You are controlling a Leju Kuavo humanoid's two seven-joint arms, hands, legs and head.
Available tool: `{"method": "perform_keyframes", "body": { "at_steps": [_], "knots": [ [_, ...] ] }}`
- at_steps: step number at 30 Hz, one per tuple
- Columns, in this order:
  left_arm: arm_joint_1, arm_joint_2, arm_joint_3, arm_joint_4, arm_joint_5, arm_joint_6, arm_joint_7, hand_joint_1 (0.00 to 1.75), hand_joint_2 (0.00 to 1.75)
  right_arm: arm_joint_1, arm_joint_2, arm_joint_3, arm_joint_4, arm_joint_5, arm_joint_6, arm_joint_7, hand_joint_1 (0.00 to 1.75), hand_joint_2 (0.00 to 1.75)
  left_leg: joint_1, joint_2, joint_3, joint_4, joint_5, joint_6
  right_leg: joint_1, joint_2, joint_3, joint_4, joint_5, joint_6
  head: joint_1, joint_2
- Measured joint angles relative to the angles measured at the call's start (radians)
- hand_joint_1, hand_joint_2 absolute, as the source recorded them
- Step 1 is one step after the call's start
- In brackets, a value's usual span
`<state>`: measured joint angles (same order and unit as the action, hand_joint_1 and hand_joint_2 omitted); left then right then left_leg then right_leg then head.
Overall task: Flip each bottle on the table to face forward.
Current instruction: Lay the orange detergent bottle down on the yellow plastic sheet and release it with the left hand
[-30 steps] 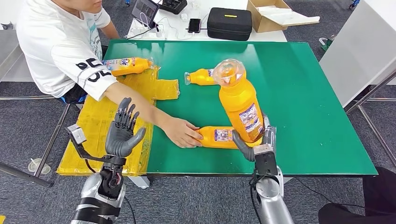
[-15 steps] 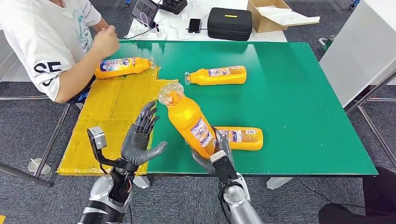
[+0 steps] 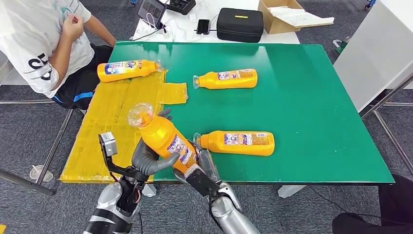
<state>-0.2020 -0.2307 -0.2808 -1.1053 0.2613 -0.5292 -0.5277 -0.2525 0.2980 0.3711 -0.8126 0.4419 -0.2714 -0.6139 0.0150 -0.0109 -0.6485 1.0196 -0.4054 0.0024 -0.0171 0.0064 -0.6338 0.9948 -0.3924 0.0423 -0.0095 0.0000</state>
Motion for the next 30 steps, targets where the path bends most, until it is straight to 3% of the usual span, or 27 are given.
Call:
{"method": "perform_keyframes", "body": {
  "at_steps": [8, 9, 10, 13, 14, 19, 26, 27, 30],
  "knots": [
    [-0.006, 0.016, -0.008, 0.026, 0.012, -0.014, 0.018, 0.00, 1.75, -0.022, 0.001, 0.011, 0.063, 0.018, -0.022, 0.010, 1.75, 1.75, 0.000, 0.000, 0.000, 0.000, 0.000, 0.000, 0.000, 0.000, 0.000, 0.000, 0.000, 0.000, 0.000, 0.000],
    [-0.007, 0.018, -0.010, 0.030, 0.005, -0.007, 0.015, 0.07, 1.75, -0.024, 0.001, 0.012, 0.070, 0.019, -0.023, 0.010, 1.75, 1.75, 0.000, 0.000, 0.000, 0.000, 0.000, 0.000, 0.000, 0.000, 0.000, 0.000, 0.000, 0.000, 0.000, 0.000],
    [-0.009, 0.020, -0.012, 0.033, -0.009, 0.005, 0.011, 0.40, 1.75, -0.026, 0.001, 0.012, 0.075, 0.019, -0.025, 0.010, 1.75, 1.75, 0.000, 0.000, 0.000, 0.000, 0.000, 0.000, 0.000, 0.000, 0.000, 0.000, 0.000, 0.000, 0.000, 0.000],
    [-0.016, 0.027, -0.022, 0.041, -0.101, 0.082, -0.008, 1.64, 1.75, -0.028, 0.001, 0.015, 0.086, 0.020, -0.032, 0.013, 1.75, 1.75, 0.000, 0.000, 0.000, 0.000, 0.000, 0.000, 0.000, 0.000, 0.000, 0.000, 0.000, 0.000, 0.000, 0.000],
    [-0.018, 0.030, -0.027, 0.044, -0.137, 0.107, -0.014, 1.75, 1.75, -0.029, 0.001, 0.015, 0.089, 0.019, -0.033, 0.015, 1.75, 1.75, 0.000, 0.000, 0.000, 0.000, 0.000, 0.000, 0.000, 0.000, 0.000, 0.000, 0.000, 0.000, 0.000, 0.000],
    [-0.032, 0.036, -0.038, 0.062, -0.208, 0.122, -0.031, 1.75, 1.75, -0.036, 0.001, 0.015, 0.100, 0.013, -0.031, 0.021, 1.75, 1.75, 0.000, 0.000, 0.000, 0.000, 0.000, 0.000, 0.000, 0.000, 0.000, 0.000, 0.000, 0.000, 0.000, 0.000],
    [-0.047, 0.043, -0.028, 0.099, -0.096, -0.015, -0.028, 1.75, 1.75, -0.040, 0.004, 0.018, 0.113, 0.012, -0.024, 0.009, 1.73, 1.75, 0.000, 0.000, 0.000, 0.000, 0.000, 0.000, 0.000, 0.000, 0.000, 0.000, 0.000, 0.000, 0.000, 0.000],
    [-0.048, 0.044, -0.026, 0.104, -0.072, -0.036, -0.021, 1.75, 1.75, -0.040, 0.005, 0.019, 0.113, 0.013, -0.023, 0.007, 1.62, 1.75, 0.000, 0.000, 0.000, 0.000, 0.000, 0.000, 0.000, 0.000, 0.000, 0.000, 0.000, 0.000, 0.000, 0.000],
    [-0.052, 0.045, -0.014, 0.121, 0.027, -0.112, 0.021, 1.75, 1.75, -0.040, 0.006, 0.023, 0.116, 0.014, -0.021, 0.003, 1.00, 1.75, 0.000, 0.000, 0.000, 0.000, 0.000, 0.000, 0.000, 0.000, 0.000, 0.000, 0.000, 0.000, 0.000, 0.000]
  ]
}}
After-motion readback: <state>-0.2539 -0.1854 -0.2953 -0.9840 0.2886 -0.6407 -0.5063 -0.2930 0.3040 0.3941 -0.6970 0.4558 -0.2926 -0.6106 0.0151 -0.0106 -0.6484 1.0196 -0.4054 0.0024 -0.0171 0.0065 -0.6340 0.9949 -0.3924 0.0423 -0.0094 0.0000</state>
